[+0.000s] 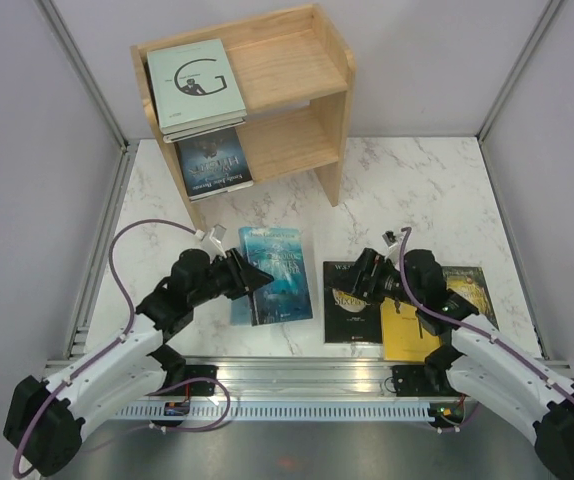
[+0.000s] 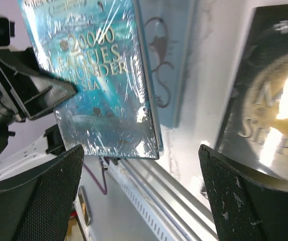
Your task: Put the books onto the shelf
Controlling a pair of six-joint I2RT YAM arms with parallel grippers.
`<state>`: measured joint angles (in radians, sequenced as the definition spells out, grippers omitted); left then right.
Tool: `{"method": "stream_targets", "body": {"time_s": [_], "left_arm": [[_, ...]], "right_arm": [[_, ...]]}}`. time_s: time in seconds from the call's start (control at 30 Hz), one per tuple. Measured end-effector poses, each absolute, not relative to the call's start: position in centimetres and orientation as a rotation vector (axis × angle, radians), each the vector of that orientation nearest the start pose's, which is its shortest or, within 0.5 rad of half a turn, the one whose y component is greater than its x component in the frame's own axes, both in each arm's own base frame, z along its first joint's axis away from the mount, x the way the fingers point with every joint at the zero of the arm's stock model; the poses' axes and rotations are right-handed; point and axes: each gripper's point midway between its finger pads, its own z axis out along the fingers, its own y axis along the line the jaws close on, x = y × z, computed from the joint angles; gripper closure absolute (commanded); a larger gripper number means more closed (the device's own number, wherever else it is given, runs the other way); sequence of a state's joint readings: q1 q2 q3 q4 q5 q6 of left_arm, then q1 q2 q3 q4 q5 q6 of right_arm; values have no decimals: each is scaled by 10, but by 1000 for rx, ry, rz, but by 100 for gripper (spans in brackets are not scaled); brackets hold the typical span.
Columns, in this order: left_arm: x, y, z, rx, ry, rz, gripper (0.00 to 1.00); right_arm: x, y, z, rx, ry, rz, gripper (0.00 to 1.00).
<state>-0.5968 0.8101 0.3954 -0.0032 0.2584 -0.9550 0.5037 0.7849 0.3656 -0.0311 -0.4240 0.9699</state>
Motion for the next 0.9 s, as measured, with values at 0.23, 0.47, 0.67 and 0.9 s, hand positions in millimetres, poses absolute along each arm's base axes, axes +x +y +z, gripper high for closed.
{"method": "stream_targets", "body": {"time_s": [0.23, 0.47, 0.67, 0.9], "left_arm": [[201, -219, 186, -236, 2090, -1233, 98], [198, -214, 204, -281, 2046, -1269, 98], [198, -216, 215, -317, 2001, -1328, 98], [198, -221, 227, -333, 1937, -1417, 98]], "right_arm": [[158, 267, 166, 56, 2192, 1474, 2], [158, 278, 174, 76, 2156, 1509, 2], [158, 284, 177, 78, 2141, 1536, 2], [158, 293, 193, 98, 2072, 1628, 2]]}}
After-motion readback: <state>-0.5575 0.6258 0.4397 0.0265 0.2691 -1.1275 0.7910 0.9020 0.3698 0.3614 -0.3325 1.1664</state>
